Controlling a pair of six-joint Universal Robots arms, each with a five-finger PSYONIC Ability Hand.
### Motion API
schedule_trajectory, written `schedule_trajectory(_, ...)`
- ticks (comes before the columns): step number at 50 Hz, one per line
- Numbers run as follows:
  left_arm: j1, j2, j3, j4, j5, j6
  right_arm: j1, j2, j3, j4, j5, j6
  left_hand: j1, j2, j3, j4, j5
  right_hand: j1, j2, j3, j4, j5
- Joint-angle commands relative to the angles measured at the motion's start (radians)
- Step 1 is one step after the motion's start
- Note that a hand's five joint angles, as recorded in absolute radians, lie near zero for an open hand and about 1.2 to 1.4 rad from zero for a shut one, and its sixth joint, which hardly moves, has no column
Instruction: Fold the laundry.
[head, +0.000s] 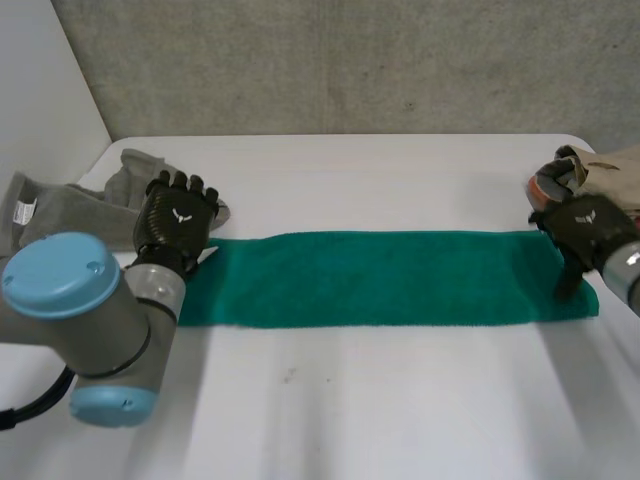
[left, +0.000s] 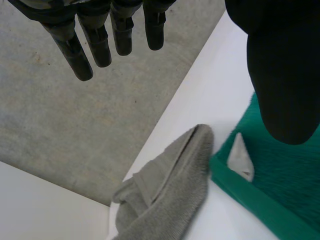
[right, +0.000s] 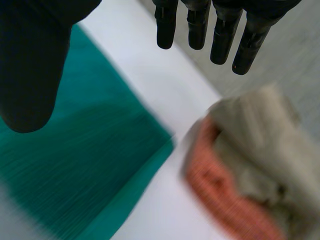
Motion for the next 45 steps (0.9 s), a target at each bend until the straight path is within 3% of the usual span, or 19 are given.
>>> schedule_trajectory(1, -0.008, 0.025, -0.060, 0.000, 0.001, -0.083, -0.077, 0.010, 0.072, 0.014, -0.047, -0.072, -0.022, -0.031, -0.038, -0.030, -0.047, 0.027, 0.007, 0.015, -0.005, -0.012)
schedule_trajectory(5, -0.008, 0.019, -0.060, 0.000, 0.003, -0.098, -0.082, 0.059, 0.083, -0.064, -0.036, -0.132, -0.022, -0.031, -0.038, -0.030, -0.047, 0.088, 0.069, 0.077, 0.057, 0.049)
schedule_trajectory(9, -0.007, 0.016, -0.060, 0.000, 0.003, -0.100, -0.085, 0.125, 0.077, -0.146, -0.036, -0.177, -0.022, -0.031, -0.038, -0.030, -0.047, 0.323, 0.303, 0.311, 0.291, 0.284)
schedule_trajectory(11, -0.007, 0.016, -0.060, 0.000, 0.003, -0.100, -0.086, 0.154, 0.066, -0.181, -0.035, -0.188, -0.022, -0.031, -0.038, -0.030, -0.047, 0.542, 0.523, 0.531, 0.511, 0.503)
schedule_trajectory(13, -0.008, 0.016, -0.061, -0.001, 0.003, -0.100, -0.092, 0.169, 0.060, -0.201, -0.038, -0.191, -0.022, -0.031, -0.038, -0.030, -0.047, 1.049, 1.029, 1.037, 1.017, 1.010)
schedule_trajectory(14, -0.008, 0.016, -0.061, -0.001, 0.003, -0.100, -0.100, 0.174, 0.054, -0.215, -0.044, -0.191, -0.022, -0.031, -0.038, -0.030, -0.047, 1.193, 1.173, 1.181, 1.161, 1.154)
schedule_trajectory(32, -0.008, 0.022, -0.064, -0.006, 0.003, -0.100, -0.301, 0.076, 0.083, -0.213, -0.062, -0.201, -0.022, -0.031, -0.038, -0.030, -0.047, 1.194, 1.175, 1.183, 1.163, 1.155)
schedule_trajectory(38, -0.007, 0.027, -0.066, -0.011, 0.003, -0.100, -0.394, 0.059, 0.046, -0.204, -0.048, -0.283, -0.022, -0.031, -0.038, -0.030, -0.047, 1.194, 1.175, 1.183, 1.163, 1.155)
schedule_trajectory(45, -0.007, 0.041, -0.067, -0.011, 0.003, -0.101, -0.353, 0.004, 0.045, -0.209, -0.055, -0.317, -0.022, -0.031, -0.038, -0.030, -0.047, 1.194, 1.175, 1.183, 1.163, 1.155)
